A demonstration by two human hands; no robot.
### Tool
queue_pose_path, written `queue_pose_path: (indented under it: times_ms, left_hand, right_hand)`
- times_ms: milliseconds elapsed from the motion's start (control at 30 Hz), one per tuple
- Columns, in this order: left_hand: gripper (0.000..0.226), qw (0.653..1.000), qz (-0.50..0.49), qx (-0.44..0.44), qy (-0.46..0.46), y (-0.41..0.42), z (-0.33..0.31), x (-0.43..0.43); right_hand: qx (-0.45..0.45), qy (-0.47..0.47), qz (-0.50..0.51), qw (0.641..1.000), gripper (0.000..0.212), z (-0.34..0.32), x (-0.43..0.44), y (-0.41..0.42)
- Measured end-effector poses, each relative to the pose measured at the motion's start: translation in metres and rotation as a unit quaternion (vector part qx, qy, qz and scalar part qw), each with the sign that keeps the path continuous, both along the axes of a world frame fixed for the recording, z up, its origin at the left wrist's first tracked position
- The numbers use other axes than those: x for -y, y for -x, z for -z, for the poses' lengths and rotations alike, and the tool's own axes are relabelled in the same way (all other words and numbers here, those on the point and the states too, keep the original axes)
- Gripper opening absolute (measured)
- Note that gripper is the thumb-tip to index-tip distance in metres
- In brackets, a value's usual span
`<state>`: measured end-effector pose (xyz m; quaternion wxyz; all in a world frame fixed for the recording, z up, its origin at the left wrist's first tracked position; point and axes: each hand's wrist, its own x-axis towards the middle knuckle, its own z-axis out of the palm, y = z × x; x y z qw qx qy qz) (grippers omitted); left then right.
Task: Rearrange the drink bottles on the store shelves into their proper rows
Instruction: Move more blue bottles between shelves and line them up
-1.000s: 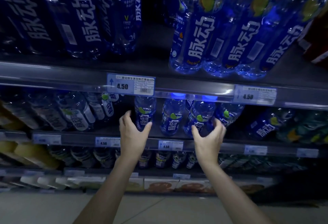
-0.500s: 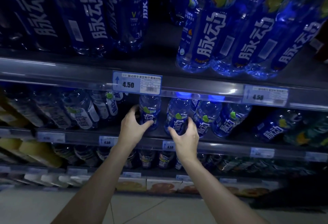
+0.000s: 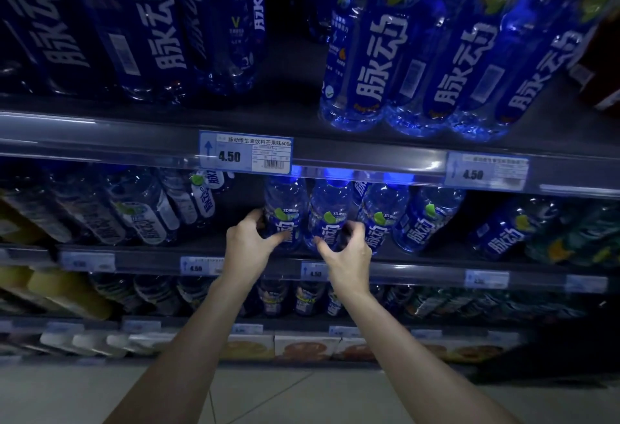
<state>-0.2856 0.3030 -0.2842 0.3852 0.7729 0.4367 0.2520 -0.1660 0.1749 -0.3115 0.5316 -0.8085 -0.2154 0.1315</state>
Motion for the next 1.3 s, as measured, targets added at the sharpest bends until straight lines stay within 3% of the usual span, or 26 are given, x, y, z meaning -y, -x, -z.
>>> queue_pose_path:
  times_ms: [367, 500, 600, 733, 833, 1067, 1300]
  left_hand:
    - [0.054, 1.0, 0.0, 0.002, 0.009, 0.0, -0.002, 0.01]
    - [0.057, 1.0, 0.004, 0.017, 0.026, 0.001, 0.001, 0.014]
    - [0.061, 0.999, -0.025, 0.033, 0.027, 0.002, 0.004, 0.019]
    - [0.052, 0.995, -0.09, 0.029, 0.033, 0.004, 0.01, 0.033]
    - [0.037, 0.999, -0.034, -0.012, -0.029, 0.007, 0.018, 0.048]
    - [0.067, 0.972, 0.124, -0.131, -0.154, 0.003, 0.039, 0.078]
    - [0.07, 0.958, 0.133, -0.188, -0.168, 0.001, 0.045, 0.084]
  right_hand:
    - [0.022, 0.01, -0.012, 1.0, 0.055, -0.002, 0.009, 0.002]
    - [0.094, -0.016, 0.094, 0.991, 0.031, 0.0, 0.031, -0.002]
    - [0.098, -0.022, 0.168, 0.981, 0.044, -0.002, 0.04, -0.018]
    - [0.046, 0.006, 0.126, 0.991, 0.081, -0.007, 0.041, -0.038]
    - [0.02, -0.017, 0.114, 0.993, 0.083, -0.009, 0.037, -0.041]
    - [0.049, -0.029, 0.095, 0.994, 0.074, -0.006, 0.04, -0.039]
    - [0.008, -0.042, 0.048, 0.998, 0.069, -0.007, 0.042, -0.044]
